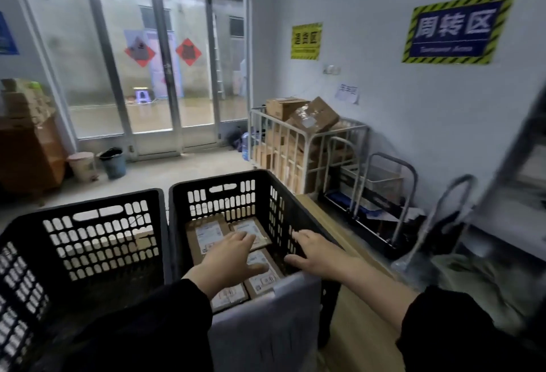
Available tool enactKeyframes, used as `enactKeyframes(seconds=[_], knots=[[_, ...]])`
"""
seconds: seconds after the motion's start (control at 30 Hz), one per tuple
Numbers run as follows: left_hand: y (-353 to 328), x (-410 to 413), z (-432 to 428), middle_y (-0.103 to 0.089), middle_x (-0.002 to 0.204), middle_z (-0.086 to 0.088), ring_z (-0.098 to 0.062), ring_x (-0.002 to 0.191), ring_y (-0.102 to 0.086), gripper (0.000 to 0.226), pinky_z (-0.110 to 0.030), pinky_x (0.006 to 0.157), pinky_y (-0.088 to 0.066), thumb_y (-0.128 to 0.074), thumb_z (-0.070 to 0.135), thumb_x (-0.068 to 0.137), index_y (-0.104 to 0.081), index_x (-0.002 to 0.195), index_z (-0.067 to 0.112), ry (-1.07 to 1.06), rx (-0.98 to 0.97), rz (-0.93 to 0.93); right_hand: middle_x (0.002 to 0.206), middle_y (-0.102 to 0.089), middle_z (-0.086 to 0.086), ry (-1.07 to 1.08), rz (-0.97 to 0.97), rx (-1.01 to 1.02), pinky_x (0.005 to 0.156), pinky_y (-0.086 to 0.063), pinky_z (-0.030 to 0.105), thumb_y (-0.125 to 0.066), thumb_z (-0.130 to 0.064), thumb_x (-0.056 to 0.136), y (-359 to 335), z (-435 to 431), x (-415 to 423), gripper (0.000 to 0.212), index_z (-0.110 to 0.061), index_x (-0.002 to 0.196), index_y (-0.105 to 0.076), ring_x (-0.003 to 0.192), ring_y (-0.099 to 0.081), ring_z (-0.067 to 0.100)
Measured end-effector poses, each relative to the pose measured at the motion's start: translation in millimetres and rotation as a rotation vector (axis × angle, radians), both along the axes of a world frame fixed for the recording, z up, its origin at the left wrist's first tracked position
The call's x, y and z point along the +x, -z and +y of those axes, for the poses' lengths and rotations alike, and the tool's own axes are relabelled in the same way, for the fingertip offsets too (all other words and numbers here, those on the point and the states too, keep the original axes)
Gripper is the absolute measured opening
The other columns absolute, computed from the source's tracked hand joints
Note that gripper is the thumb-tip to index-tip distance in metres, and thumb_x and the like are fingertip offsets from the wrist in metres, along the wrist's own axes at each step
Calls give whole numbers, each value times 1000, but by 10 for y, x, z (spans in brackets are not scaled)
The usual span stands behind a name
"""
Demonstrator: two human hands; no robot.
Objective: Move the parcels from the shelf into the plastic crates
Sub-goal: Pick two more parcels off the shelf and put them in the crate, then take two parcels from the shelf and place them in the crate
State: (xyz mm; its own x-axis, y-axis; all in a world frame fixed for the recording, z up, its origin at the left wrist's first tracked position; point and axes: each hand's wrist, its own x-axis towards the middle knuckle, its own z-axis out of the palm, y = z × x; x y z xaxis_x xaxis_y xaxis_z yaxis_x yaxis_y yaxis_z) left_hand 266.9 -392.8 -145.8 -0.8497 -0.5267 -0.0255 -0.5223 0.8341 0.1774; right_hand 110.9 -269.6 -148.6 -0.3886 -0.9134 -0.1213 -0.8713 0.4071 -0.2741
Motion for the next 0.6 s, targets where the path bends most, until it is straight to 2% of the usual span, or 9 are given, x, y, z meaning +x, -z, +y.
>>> enactKeyframes(seconds=[0.1, 0.27, 0.6], knots=[[-103, 105, 277, -37, 147, -5, -22, 135, -33, 74, -36, 108, -33, -54, 55, 84, -31, 142, 16, 79, -19, 26, 156, -16, 5, 94, -7, 5, 116, -18, 35, -42, -51, 93, -55, 514, 199, 73, -12, 149, -15, 143, -15, 20], [-126, 149, 886, -38, 145, -5, -23, 134, -34, 72, -31, 106, -31, -53, 52, 86, -30, 142, 15, 247, 1, 69, 156, -18, 6, 238, 26, -25, 114, -19, 33, -44, -50, 93, -146, 1336, 490, 73, -11, 148, -17, 142, -19, 21], [-138, -113, 2081, -24, 154, -3, -20, 141, -23, 82, -33, 112, -26, -50, 61, 84, -21, 148, 18, 529, 37, 46, 157, -14, 1, 530, 80, 3, 113, -21, 35, -42, -56, 91, -317, 2784, 775, 74, -17, 149, -15, 143, -16, 19]])
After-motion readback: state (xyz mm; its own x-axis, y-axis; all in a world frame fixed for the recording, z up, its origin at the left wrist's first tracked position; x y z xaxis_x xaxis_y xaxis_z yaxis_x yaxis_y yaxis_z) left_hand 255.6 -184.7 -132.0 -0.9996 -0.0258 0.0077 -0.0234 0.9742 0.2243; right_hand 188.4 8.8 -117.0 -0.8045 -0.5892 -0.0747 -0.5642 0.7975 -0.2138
